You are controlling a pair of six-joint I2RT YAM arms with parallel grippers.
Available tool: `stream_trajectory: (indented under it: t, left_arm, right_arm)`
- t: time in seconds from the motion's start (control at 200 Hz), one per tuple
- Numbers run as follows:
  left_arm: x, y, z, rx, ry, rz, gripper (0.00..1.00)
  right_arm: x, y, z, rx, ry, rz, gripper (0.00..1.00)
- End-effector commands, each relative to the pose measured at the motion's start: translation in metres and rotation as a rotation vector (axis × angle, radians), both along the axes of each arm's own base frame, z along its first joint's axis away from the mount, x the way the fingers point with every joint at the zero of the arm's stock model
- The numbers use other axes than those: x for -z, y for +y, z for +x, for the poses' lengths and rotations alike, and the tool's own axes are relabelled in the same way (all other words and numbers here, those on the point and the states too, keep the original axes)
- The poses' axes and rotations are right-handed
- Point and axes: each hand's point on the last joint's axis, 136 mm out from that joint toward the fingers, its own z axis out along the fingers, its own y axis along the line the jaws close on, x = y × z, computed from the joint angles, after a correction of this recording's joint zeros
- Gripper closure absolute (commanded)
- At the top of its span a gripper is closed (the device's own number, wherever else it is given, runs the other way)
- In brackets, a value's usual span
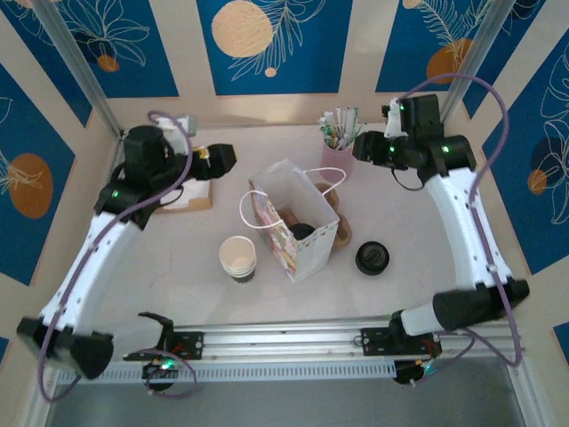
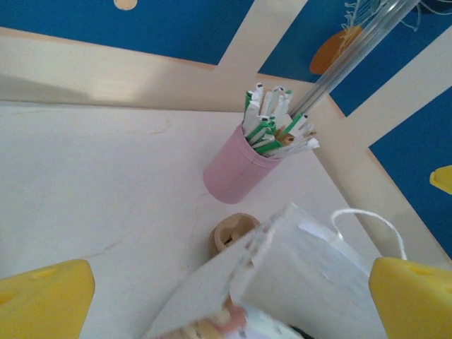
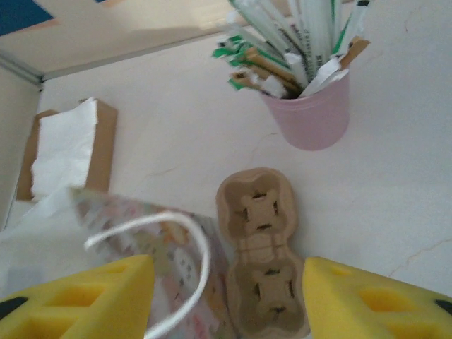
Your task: Pack the takeout coffee
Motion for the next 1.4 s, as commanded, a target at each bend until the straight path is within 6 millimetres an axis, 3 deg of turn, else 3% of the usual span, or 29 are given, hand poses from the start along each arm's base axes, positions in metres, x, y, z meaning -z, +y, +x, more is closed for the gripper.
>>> stream_trajectory:
  t: [0.0,0.08,0.175,0.41,0.55,0.715,0.99,1.395]
  left_arm:
    - [-0.009,-0.01,0.029,0.061,-0.006,-0.029,0.0]
    - [-0.004,-0.018,0.055,0.085,0.017,-0.052,0.02]
    - [0.006,-0.027,0.081,0.113,0.043,-0.068,0.04]
    - [0.029,-0.033,0.12,0.128,0.086,-0.112,0.11]
    - [0.041,-0.031,0.127,0.127,0.105,-0.116,0.12]
    - [0.051,-0.027,0.129,0.121,0.121,-0.117,0.12]
    - [0.06,-0.023,0.133,0.116,0.13,-0.129,0.12]
    - [0.06,-0.024,0.136,0.12,0.126,-0.147,0.12]
  right_arm:
    - [-0.013,-0.005,0.033,0.014,-0.055,-0.01,0.49]
    - [-0.001,-0.011,0.057,0.033,-0.014,-0.017,0.57]
    - [0.009,-0.009,0.078,0.023,0.014,0.008,0.59]
    - [0.027,0.022,0.114,-0.096,0.053,0.042,0.74]
    - [0.043,0.047,0.122,-0.181,0.076,0.015,0.74]
    - [0.064,0.057,0.128,-0.204,0.132,-0.019,0.73]
    - [0.087,0.052,0.135,-0.174,0.189,-0.071,0.74]
    - [0.094,0.043,0.138,-0.145,0.202,-0.114,0.7]
